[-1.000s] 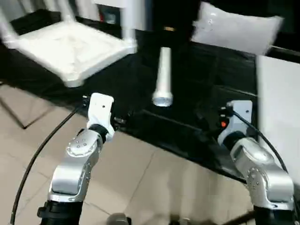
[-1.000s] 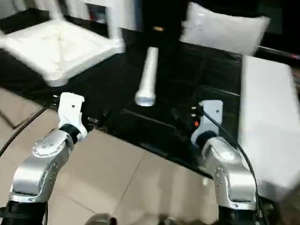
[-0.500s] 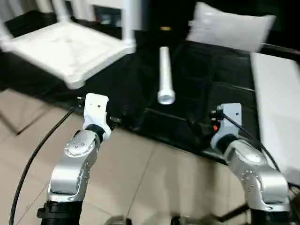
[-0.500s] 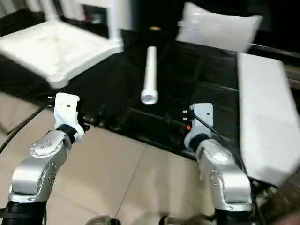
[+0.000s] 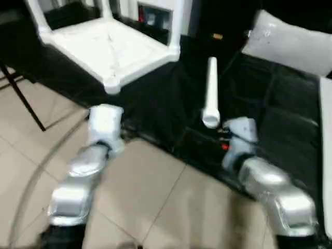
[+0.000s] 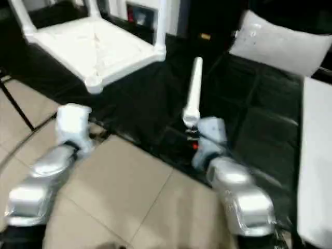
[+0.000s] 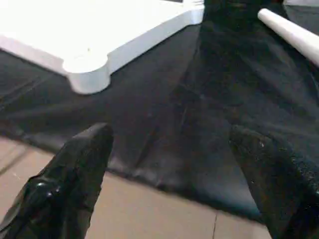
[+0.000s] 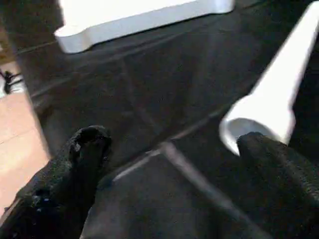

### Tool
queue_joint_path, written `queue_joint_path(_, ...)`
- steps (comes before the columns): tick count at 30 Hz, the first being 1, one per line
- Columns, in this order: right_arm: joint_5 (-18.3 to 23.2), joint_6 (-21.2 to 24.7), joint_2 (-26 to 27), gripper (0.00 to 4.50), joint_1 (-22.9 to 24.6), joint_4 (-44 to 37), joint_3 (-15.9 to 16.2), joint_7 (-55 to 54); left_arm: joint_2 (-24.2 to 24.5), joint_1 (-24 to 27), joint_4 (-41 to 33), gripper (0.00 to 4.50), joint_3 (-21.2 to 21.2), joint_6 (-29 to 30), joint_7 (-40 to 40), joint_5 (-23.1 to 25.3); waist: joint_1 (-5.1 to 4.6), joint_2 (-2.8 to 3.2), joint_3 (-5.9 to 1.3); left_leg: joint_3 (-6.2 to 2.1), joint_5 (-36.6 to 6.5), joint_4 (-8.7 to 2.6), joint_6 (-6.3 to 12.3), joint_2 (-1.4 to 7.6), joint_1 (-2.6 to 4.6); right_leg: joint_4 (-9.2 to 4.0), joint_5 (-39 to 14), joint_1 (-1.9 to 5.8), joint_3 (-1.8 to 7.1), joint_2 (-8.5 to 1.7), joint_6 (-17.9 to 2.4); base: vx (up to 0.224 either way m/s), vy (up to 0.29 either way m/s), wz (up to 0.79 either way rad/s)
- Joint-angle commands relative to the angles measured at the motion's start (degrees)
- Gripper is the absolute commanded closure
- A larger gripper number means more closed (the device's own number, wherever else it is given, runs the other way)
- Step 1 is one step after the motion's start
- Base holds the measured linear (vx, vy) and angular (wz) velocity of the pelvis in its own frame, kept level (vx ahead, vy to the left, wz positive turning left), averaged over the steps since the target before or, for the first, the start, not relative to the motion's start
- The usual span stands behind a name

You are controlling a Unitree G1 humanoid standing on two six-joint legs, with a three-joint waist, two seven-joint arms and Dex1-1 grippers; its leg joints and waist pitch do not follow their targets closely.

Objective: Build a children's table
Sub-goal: Move to table, then pick table leg

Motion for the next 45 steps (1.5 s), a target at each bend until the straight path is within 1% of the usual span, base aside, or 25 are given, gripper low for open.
queue_joint_path(1,0.25,-0.09,-0.71,0.0,0.3,-0.05,-1.21,-0.6,-0.36,-0.55,-0.52,0.26,-1.7,0.06,-0.55,0.2,0.08,-1.49,-3.29,-1.52,7.57,-5.56,16.0,5.52,3.08,-7.24,9.49,0.66,3.8,-4.05,-2.48,0.149,-0.055,0.01)
queue_joint_path(2,0.21,-0.08,-0.68,0.0,0.21,-0.02,-1.13,-0.67,-0.32,-0.56,-0.49,0.26,-1.73,0.06,-0.55,0.19,2.14,-3.34,-3.68,0.61,-3.48,0.23,11.42,-0.44,-0.87,-11.83,-2.74,7.42,10.37,-8.97,-7.46,0.144,-0.087,0.05)
queue_joint_path(3,0.03,0.03,-0.53,0.0,-0.04,-0.01,-0.94,-0.91,-0.29,-0.55,-0.47,0.26,-1.76,0.05,-0.55,0.22,2.64,-3.76,-4.15,-0.25,-3.5,2.7,9.18,-0.01,-2.73,-12.3,-6.55,9.94,11.9,-11.02,-10.85,0.138,-0.094,-0.03)
queue_joint_path(5,-0.33,0.38,-0.22,0.0,-0.49,-0.16,-0.74,-1.27,-0.23,-0.61,-0.48,0.26,-1.81,0.14,-0.51,0.22,3.13,-2.42,-2.92,-1.69,4.56,4.12,1.32,1.41,-5.45,-11.86,-10.06,11.0,9.38,-9.76,-16.64,0.127,-0.076,-0.1)
queue_joint_path(7,-0.67,0.74,0.34,0.0,-0.84,-0.21,-0.77,-2.06,-0.11,-0.61,-0.53,0.26,-1.95,0.28,-0.6,0.31,3.58,-1.11,-2.59,-1.59,8.06,1.59,0.04,2.98,-5.18,-12.89,-12.15,9.62,6.74,-7.63,-19.66,0.098,-0.019,-0.09)
queue_joint_path(8,-0.86,0.92,0.63,0.0,-1.0,-0.25,-0.94,-2.65,-0.02,-0.59,-0.55,0.26,-2.05,0.3,-0.71,0.37,3.31,1.03,-2.32,-1.24,8.18,-3.21,1.46,5.08,-4.2,-12.58,-15.06,8.64,3.8,-4.65,-18.04,0.1,0.032,0.02)
queue_joint_path(9,-0.92,0.98,0.71,0.0,-1.03,-0.28,-0.99,-2.82,0.02,-0.57,-0.57,0.26,-2.07,0.31,-0.75,0.37,2.76,2.45,-2.17,-1.76,3.66,-5.86,0.7,6.83,-2.3,-12.0,-16.11,7.83,2.01,-2.66,-15.29,0.111,0.1,-0.04)
queue_joint_path(10,-0.94,1.14,0.7,0.0,-1.72,0.03,-1.48,-3.22,0.25,-0.57,-0.66,0.26,-2.27,0.29,-0.96,0.48,-0.55,3.33,-3.26,-7.75,-8.05,-8.84,4.77,12.3,4.02,-3.53,-7.7,2.63,0.22,0.32,-9.27,0.111,0.1,-0.04)
queue_joint_path(12,-0.82,1.15,0.23,0.0,-2.69,0.61,-2.32,-3.34,0.46,-0.59,-0.73,0.26,-2.54,0.2,-1.34,0.62,-0.58,3.64,-3.36,-8.5,-7.98,-8.5,9.97,12.21,5.35,-1.68,-3.81,0.95,0.16,-0.25,-5.56,0.103,0.075,0.01)
queue_joint_path(13,-0.42,1.13,-0.41,0.0,-3.28,0.94,-3.43,-3.12,0.77,-0.61,-0.79,0.26,-2.95,0.19,-1.68,0.61,-0.71,2.51,-3.13,-7.32,-1.73,-7.64,17.87,11.5,5.46,-1.46,0.41,-0.63,0.81,-1.41,-1.59,0.095,0.05,0.06)
queue_joint_path(14,0.03,1.24,-0.88,0.0,-3.64,1.05,-4.24,-2.78,1.0,-0.63,-0.81,0.26,-3.25,0.21,-1.91,0.65,-0.81,1.91,-3.4,-6.81,0.35,-7.19,19.43,10.73,5.52,-2.26,2.14,-0.68,1.29,-2.0,-1.5,0.081,0.008,0.08)
queue_joint_path(15,0.09,1.28,-0.97,0.0,-3.74,1.09,-4.37,-2.71,1.03,-0.65,-0.81,0.26,-3.3,0.21,-1.95,0.67,-0.44,1.23,-3.14,-5.26,0.19,-6.86,19.34,9.08,4.45,-4.3,3.64,0.26,1.78,-2.59,-2.45,0.065,-0.051,0.08)
queue_joint_path(16,0.33,1.67,-1.59,0.0,-4.61,1.64,-5.04,-2.47,1.08,-0.79,-0.7,0.26,-3.52,0.18,-2.07,0.72,2.01,-2.0,-3.11,0.6,-2.06,-1.25,13.6,1.42,-3.58,-11.59,-1.63,9.47,7.88,-7.8,-9.41,0.065,-0.051,0.08)
queue_joint_path(18,0.14,2.01,-2.03,0.0,-5.63,2.61,-5.36,-2.36,1.08,-0.93,-0.7,0.26,-3.63,0.21,-1.98,0.69,3.8,-1.97,-3.57,-0.27,3.36,2.39,7.47,2.48,-6.96,-12.36,-7.68,12.92,9.56,-10.07,-14.99,0.075,-0.068,0.02)
queue_joint_path(21,-0.7,2.51,-2.51,0.0,-7.23,4.75,-5.57,-3.02,1.02,-1.12,-0.74,0.26,-3.74,0.27,-1.83,0.63,3.8,0.08,-2.72,-0.43,8.93,-1.73,4.14,4.49,-6.24,-12.46,-11.09,11.52,5.02,-6.54,-17.86,0.078,-0.03,-0.04)
queue_joint_path(22,-1.3,3.19,-2.75,0.0,-8.95,7.41,-6.04,-4.28,0.84,-1.25,-0.66,0.26,-3.84,0.23,-1.8,0.74,2.19,2.51,-2.67,-1.62,3.87,-6.52,4.42,7.57,-1.83,-10.23,-11.8,8.18,1.2,-1.39,-13.69,0.08,0.015,-0.04)
queue_joint_path(24,-1.9,4.13,-2.66,0.0,-11.23,10.39,-6.96,-5.96,1.07,-1.33,-0.67,0.26,-4.24,0.17,-2.19,1.03,-0.14,3.4,-4.14,-6.05,3.07,-7.3,9.02,10.66,4.54,-4.81,-5.74,3.84,-0.56,0.15,-11.72,0.102,0.039,0.03)
queue_joint_path(25,-2.98,5.27,-3.18,0.0,-12.43,11.7,-6.53,-6.73,1.32,-1.38,-0.76,0.26,-4.53,0.46,-2.41,1.24,-0.7,2.6,-4.31,-8.34,5.99,-6.91,19.33,12.55,6.95,-1.48,-3.3,0.07,0.21,-0.88,-4.01,0.099,0.04,0.04)
queue_joint_path(27,-3.59,7.57,-3.95,0.0,-15.69,15.37,-6.23,-6.71,2.41,-1.55,-1.4,0.26,-5.8,1.46,-4.93,0.25,-0.66,1.41,-4.12,-6.86,13.41,-6.0,24.75,11.58,5.83,-1.89,1.82,-1.35,2.04,-2.81,-0.6,0.07,0.002,0.09)
queue_joint_path(28,-3.24,8.71,-4.08,0.0,-17.39,17.31,-6.51,-6.5,2.85,-1.66,-1.81,0.26,-6.29,2.11,-6.47,-0.68,0.23,-0.93,-4.08,-2.44,13.82,-3.36,20.46,6.24,1.27,-7.35,11.09,1.92,4.49,-5.02,-2.51,0.061,-0.022,0.1)
queue_joint_path(29,-3.19,9.02,-4.11,0.0,-17.79,17.77,-6.57,-6.48,2.91,-1.67,-1.9,0.26,-6.33,2.27,-6.79,-0.95,1.51,-1.42,-3.88,-0.1,12.21,-1.74,17.39,3.02,-1.68,-8.59,14.18,4.49,6.38,-6.18,-6.96,0.06,-0.075,0.11)
queue_joint_path(30,-3.55,10.36,-4.53,0.0,-20.6,21.22,-6.51,-6.59,3.44,-1.79,-2.72,0.26,-6.47,3.02,-8.68,-2.41,2.56,-2.38,-4.65,-0.37,11.39,-0.88,11.47,2.47,-5.78,-8.11,22.32,9.62,8.59,-9.0,-10.52,0.056,-0.096,0.03)
queue_joint_path(33,-4.25,11.06,-5.78,0.0,-27.03,30.84,-5.9,-5.7,4.94,-2.58,-4.42,0.26,-6.94,5.83,-12.84,-5.45,2.24,-0.96,-4.9,-0.33,20.9,-3.3,2.04,3.85,-4.57,-4.61,45.45,7.78,4.73,-3.99,-11.98,0.033,-0.078,-0.03)
queue_joint_path(39,-4.19,8.05,-6.28,0.0,-35.6,45.94,-4.78,-0.73,9.44,-3.38,-8.0,0.12,-9.62,10.16,-19.37,-8.02,2.28,0.1,-3.62,0.36,6.62,-4.94,-0.28,7.21,-2.69,-7.32,10.89,6.0,3.85,-4.27,-20.65,0.002,-0.01,-0.01)
queue_joint_path(45,-5.4,6.58,-5.12,0.18,-41.48,58.24,-5.59,-2.12,11.69,-3.35,-9.3,0.04,-11.09,13.79,-21.59,-9.31,2.54,0.09,-2.99,1.54,-5.36,-5.99,-5.43,7.62,-1.87,-8.69,-8.5,4.89,4.0,-4.52,-16.75,-0.043,0.005,0.03)
